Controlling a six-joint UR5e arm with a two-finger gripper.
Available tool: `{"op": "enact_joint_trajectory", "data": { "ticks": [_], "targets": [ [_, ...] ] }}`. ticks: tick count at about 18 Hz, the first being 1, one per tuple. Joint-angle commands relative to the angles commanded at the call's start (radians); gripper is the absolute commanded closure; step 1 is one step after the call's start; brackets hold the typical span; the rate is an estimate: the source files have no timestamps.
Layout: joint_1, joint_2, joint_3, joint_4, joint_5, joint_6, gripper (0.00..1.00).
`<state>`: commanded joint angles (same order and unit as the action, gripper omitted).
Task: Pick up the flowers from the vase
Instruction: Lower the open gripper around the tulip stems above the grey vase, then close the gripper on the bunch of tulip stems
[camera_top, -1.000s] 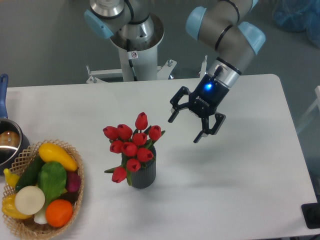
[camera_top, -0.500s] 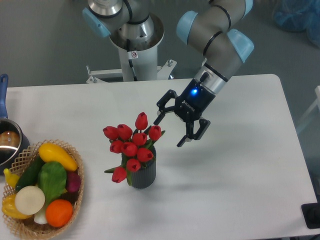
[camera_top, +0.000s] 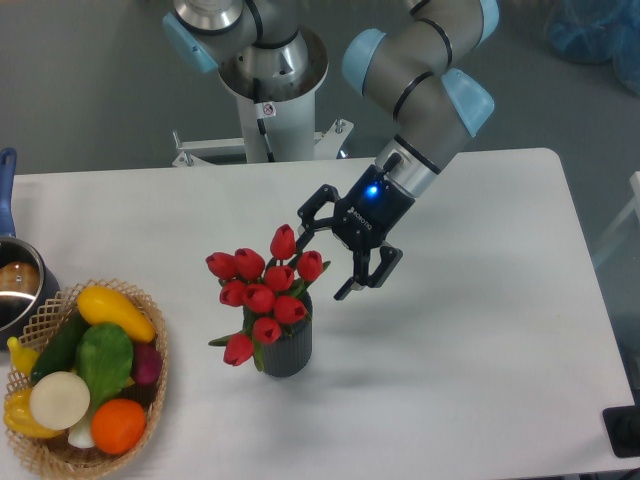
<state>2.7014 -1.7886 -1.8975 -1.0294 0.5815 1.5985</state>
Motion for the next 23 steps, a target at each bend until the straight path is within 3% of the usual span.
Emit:
{"op": "enact_joint_trajectory", "data": {
  "ticks": [6,23],
  "targets": [
    [-0.046,-0.043,0.005,0.054,-0.008,-0.015,0.00],
    [-0.086,-0.055,0.011,0.060,-0.065,-0.069,0.00]
  ]
}}
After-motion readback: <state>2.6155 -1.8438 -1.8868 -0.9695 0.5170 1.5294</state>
